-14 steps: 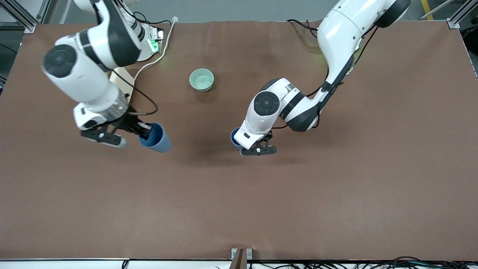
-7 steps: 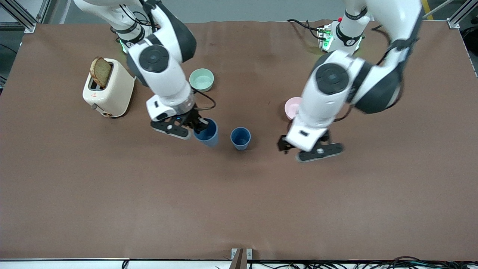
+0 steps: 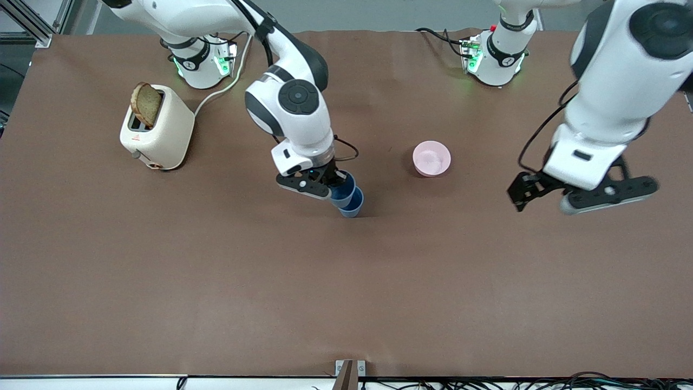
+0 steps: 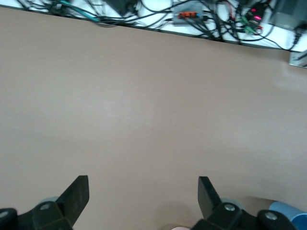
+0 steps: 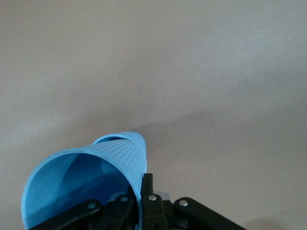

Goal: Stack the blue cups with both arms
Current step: 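Lower the blue cup into the other cup and open the right gripper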

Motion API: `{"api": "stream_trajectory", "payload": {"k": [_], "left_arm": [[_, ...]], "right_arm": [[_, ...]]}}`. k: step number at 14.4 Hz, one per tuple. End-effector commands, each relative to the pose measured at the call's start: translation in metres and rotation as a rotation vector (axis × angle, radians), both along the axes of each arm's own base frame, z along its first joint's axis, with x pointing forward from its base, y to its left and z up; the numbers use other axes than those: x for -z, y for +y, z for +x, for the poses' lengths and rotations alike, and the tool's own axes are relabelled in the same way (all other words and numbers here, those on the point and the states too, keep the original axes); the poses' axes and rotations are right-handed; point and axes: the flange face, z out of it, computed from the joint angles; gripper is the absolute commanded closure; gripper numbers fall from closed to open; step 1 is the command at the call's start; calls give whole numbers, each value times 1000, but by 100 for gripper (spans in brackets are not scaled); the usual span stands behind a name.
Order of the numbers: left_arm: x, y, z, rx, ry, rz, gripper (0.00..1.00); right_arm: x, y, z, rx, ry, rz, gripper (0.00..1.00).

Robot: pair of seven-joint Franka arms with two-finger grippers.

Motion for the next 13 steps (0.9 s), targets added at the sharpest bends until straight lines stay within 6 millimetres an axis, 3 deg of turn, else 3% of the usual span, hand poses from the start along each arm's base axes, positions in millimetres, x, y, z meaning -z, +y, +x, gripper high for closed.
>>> {"api": "stream_trajectory", "payload": {"k": [1,3,5,9,13], "left_arm": [[-15,10,-19,-16,19,25,0],[-18,18,-22,-31,31,28,0],[-36,35,-33,-20,28,6,0],[-56,89,-50,-29,89,-70,0],[-70,121,-66,-32,131,-83,0]], "right_arm": [[-5,8,3,17,-18,-1,99],[4,9,3,16,-10,-6,99],[5,9,3,13,-13,-11,99],[8,12,1,5,-15,-16,97],[12,11,3,7,-11,-16,93]]}}
